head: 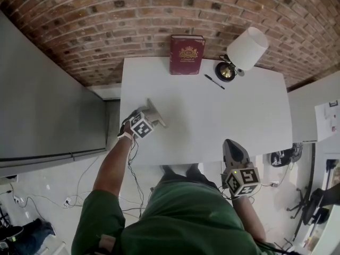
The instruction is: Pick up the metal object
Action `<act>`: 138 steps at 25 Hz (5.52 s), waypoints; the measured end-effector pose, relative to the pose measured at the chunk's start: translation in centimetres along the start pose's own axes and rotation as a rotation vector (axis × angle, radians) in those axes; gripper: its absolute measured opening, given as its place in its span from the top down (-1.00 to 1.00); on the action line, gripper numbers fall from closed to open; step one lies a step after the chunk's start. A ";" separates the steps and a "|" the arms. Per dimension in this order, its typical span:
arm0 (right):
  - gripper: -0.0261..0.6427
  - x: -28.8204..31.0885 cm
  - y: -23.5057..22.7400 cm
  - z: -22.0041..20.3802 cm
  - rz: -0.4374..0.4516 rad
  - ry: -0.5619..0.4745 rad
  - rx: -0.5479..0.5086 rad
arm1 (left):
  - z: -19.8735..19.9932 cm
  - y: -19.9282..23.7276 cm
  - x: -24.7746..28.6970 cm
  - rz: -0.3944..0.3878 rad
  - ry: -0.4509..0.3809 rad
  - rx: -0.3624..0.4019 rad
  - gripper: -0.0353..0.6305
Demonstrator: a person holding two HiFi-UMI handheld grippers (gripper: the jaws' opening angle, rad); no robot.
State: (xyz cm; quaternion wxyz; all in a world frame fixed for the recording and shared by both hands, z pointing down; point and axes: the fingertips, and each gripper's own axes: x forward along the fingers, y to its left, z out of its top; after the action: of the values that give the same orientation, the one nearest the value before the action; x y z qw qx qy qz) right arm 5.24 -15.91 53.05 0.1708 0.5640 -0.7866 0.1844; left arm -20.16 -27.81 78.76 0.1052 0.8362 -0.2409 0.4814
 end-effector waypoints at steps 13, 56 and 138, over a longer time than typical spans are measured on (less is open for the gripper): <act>0.91 3.1 2.4 3.4 0.192 -0.065 -0.035 | 5.7 -0.4 -9.9 0.154 -0.284 -0.235 0.06; 0.91 0.5 -4.0 16.7 0.256 -0.371 -0.092 | 23.8 -4.4 -33.1 0.161 -1.148 -0.721 0.06; 0.91 0.1 -5.4 18.1 0.254 -0.403 -0.116 | 26.0 -5.4 -32.0 -0.062 -1.196 -0.760 0.06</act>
State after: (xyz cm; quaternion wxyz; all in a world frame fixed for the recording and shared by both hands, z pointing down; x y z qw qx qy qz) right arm 9.22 -26.38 37.80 0.0180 0.4754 -0.8786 0.0428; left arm -11.26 -24.13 38.33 0.2530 0.8690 -0.3849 -0.1807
